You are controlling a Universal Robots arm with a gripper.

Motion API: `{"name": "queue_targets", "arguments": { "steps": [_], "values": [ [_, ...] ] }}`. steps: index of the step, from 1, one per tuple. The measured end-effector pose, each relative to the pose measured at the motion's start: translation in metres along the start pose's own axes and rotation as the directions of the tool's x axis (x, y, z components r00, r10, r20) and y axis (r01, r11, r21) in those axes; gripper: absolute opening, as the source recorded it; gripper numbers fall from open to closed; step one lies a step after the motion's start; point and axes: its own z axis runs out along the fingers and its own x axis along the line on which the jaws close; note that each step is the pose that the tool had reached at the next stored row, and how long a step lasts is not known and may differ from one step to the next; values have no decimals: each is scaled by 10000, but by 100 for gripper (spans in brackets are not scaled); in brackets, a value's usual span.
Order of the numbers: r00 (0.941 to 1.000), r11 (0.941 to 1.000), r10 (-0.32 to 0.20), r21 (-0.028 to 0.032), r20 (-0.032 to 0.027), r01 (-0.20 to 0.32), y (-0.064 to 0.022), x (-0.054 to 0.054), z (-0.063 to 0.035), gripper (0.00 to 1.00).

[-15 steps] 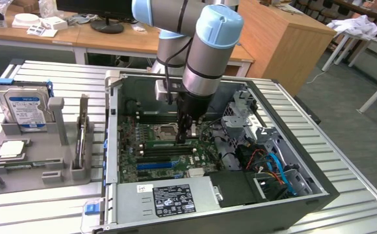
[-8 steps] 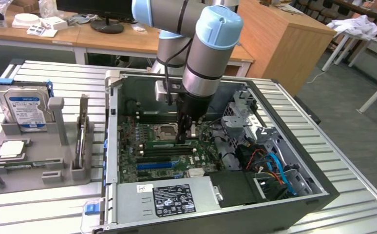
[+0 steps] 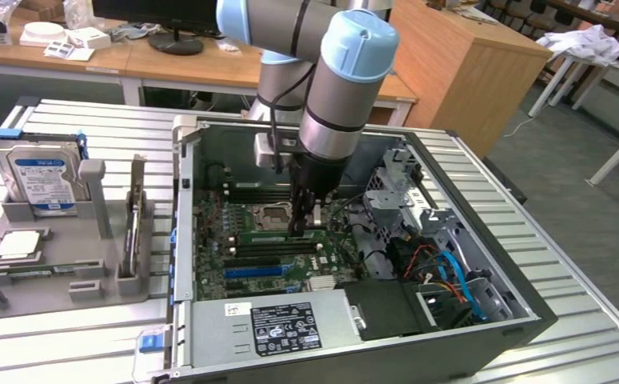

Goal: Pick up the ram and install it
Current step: 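Insert the ram into the slot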

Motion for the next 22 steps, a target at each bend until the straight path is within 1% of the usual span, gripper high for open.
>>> {"name": "queue_targets", "arguments": {
  "steps": [16,22],
  "values": [
    [10000,10000,1,0,-1,-1,-1,2,58,12],
    [10000,10000,0,0,0,0,-2,2,65,12]
  ]
}}
